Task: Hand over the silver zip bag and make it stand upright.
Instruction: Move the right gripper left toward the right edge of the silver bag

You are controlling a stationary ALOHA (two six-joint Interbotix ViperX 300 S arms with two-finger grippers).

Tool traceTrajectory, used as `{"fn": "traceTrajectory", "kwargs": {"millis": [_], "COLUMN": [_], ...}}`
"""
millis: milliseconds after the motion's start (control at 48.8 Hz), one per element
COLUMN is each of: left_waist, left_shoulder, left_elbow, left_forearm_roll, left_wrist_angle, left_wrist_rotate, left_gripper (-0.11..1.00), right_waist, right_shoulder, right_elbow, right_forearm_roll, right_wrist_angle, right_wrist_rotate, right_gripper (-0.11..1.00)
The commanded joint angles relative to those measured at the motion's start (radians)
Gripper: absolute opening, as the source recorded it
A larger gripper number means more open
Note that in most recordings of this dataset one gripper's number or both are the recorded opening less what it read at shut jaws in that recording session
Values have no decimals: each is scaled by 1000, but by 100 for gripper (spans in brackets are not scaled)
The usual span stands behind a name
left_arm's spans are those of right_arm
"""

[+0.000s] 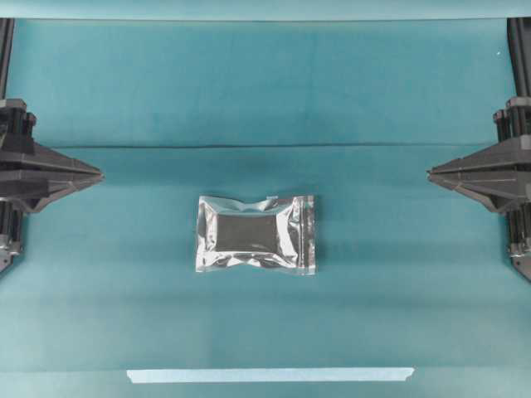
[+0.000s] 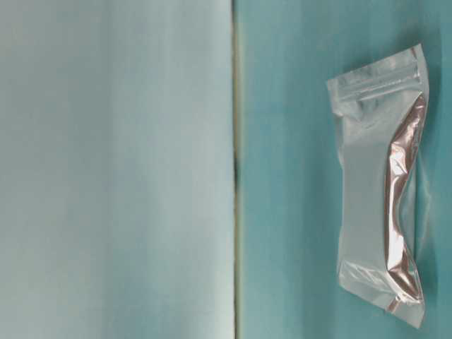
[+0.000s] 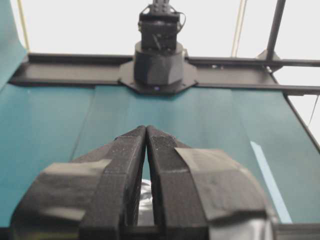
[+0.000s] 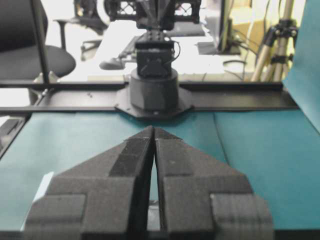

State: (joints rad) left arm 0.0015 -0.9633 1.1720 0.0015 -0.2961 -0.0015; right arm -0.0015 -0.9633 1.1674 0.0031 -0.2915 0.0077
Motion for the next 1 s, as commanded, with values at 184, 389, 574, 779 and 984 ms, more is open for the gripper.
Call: {"fn": "traceTrajectory", "kwargs": {"millis": [184,389,574,779,984], "left_waist": [-28,-32,-32,-32,-32], "left_shoulder": [5,15,18,21,32], "left_elbow": [-58,-87,-115,-117,-117], "left_forearm_roll": [9,9,9,9,9], "left_wrist_angle": [5,78,137,158,161], "left_wrist_rotate": [6,3,6,6,-3], "left_gripper": [-1,-1,-1,-1,-1], "right_waist": [46,46,46,48,48], "right_shoulder": [29,89,207,382,497], "right_elbow": [-66,-83,-89,-109,-110], "right_forearm_roll": [144,350,548,657,744], "right_wrist_angle": [5,5,12,18,-21], "right_wrist_rotate": [83,225,298,341,423], "right_gripper": [0,0,0,0,1]}}
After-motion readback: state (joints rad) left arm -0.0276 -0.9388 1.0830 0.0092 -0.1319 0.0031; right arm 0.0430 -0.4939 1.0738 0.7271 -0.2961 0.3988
